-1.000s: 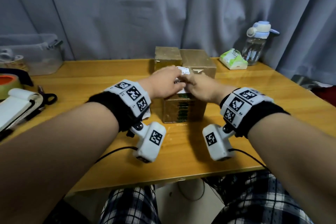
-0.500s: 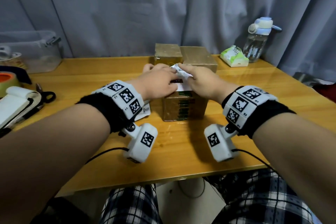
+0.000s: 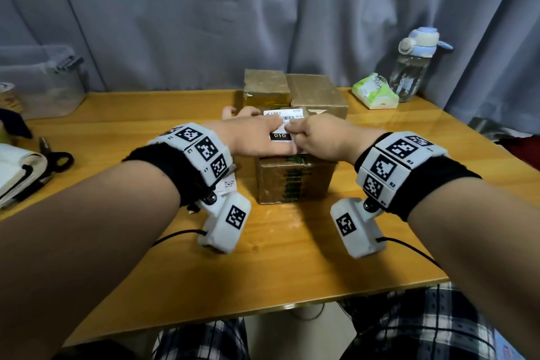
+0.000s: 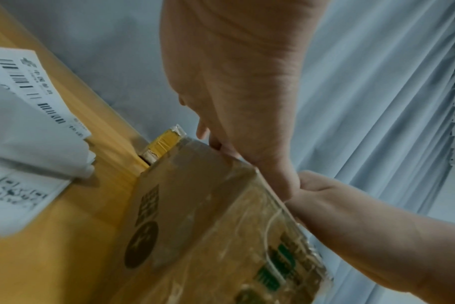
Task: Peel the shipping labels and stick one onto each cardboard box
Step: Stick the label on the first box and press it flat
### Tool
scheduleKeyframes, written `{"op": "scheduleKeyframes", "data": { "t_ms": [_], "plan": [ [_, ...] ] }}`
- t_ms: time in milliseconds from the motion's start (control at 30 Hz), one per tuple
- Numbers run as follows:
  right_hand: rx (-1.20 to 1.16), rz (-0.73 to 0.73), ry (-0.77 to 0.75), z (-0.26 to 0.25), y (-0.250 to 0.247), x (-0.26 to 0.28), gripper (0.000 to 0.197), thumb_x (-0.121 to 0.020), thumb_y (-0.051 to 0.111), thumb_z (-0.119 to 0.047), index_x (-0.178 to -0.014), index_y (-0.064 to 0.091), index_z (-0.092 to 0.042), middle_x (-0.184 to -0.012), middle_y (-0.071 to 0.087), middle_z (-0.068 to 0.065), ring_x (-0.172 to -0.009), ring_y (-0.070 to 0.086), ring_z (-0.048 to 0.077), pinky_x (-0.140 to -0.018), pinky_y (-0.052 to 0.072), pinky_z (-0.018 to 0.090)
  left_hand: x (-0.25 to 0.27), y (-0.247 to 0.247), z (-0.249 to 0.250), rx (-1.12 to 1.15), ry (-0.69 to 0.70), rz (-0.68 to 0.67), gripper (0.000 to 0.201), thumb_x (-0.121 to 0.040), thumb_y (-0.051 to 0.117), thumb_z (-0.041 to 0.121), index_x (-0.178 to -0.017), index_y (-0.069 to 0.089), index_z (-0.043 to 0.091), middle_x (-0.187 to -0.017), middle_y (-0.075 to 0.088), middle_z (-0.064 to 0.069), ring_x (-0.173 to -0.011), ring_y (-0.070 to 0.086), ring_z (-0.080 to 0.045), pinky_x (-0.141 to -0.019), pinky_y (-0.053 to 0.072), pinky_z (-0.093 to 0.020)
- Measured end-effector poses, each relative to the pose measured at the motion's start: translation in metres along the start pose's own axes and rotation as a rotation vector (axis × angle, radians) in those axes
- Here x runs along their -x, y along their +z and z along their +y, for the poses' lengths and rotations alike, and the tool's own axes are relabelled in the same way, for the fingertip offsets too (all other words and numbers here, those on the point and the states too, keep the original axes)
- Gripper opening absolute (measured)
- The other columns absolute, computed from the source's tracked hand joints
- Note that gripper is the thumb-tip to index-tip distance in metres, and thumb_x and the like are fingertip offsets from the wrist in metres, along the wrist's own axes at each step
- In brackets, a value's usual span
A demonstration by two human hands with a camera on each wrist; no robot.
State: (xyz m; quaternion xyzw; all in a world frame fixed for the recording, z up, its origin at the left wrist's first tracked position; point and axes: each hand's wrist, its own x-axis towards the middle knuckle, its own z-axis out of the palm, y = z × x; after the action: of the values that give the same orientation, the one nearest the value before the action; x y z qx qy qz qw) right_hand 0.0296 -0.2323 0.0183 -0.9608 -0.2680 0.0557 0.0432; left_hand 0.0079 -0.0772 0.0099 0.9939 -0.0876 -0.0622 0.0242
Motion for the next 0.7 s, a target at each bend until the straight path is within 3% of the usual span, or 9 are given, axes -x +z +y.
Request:
{"op": "scheduleKeyframes", "data": {
  "t_ms": [100,233,367,567,700],
  "plan": [
    [-0.012,-0.017,0.018,-0.001,0.001,-0.009,0.042,-0.097,0.035,-0.024,-0.138,0.046,-0.023,-0.142,0.049,0.006,-0.133,0.040,0.028,-0.112,0.029,0.043,-0.006,-0.002,-0.002,-0.027,-0.001,-0.032,0.079,-0.075,0.032,0.080,-0.140,0.029,0.036,-0.153,0.028,0.008,-0.144,0.011,-0.019,-0.111,0.002,-0.054],
    [0.056,-0.079,0.040,0.000,0.004,-0.020,0.047,-0.100,0.028,-0.029,-0.147,0.029,-0.027,-0.158,0.022,-0.007,-0.148,0.008,0.024,-0.115,0.004,0.061,-0.012,-0.006,-0.003,-0.071,-0.038,-0.107,0.094,-0.071,0.029,0.085,-0.148,0.011,0.034,-0.159,0.012,0.008,-0.147,0.002,-0.022,-0.112,-0.004,-0.059],
    [0.090,-0.099,0.095,0.003,0.006,-0.033,0.052,-0.100,0.025,-0.033,-0.151,0.014,-0.030,-0.161,0.004,-0.009,-0.149,0.001,0.023,-0.114,0.000,0.064,-0.013,-0.006,-0.003,-0.114,-0.089,-0.168,0.099,-0.067,0.022,0.089,-0.148,-0.004,0.039,-0.159,-0.006,0.009,-0.146,-0.009,-0.028,-0.110,-0.012,-0.062],
    [0.029,-0.086,0.161,0.009,0.012,-0.043,0.054,-0.098,0.018,-0.036,-0.151,0.006,-0.034,-0.161,-0.003,-0.009,-0.149,-0.002,0.024,-0.114,-0.005,0.062,-0.013,-0.005,-0.009,-0.065,-0.113,-0.145,0.104,-0.061,0.025,0.092,-0.148,0.001,0.039,-0.159,-0.001,0.012,-0.146,-0.003,-0.029,-0.111,-0.007,-0.062],
    [0.035,-0.050,0.260,0.010,0.017,-0.041,0.062,-0.097,0.018,-0.046,-0.152,0.002,-0.023,-0.161,-0.005,-0.003,-0.149,-0.002,0.025,-0.114,-0.003,0.058,-0.013,-0.004,-0.011,-0.082,-0.128,-0.082,0.106,-0.063,0.021,0.091,-0.149,0.009,0.030,-0.159,0.009,0.010,-0.145,0.006,-0.027,-0.110,-0.001,-0.060]
  ]
}}
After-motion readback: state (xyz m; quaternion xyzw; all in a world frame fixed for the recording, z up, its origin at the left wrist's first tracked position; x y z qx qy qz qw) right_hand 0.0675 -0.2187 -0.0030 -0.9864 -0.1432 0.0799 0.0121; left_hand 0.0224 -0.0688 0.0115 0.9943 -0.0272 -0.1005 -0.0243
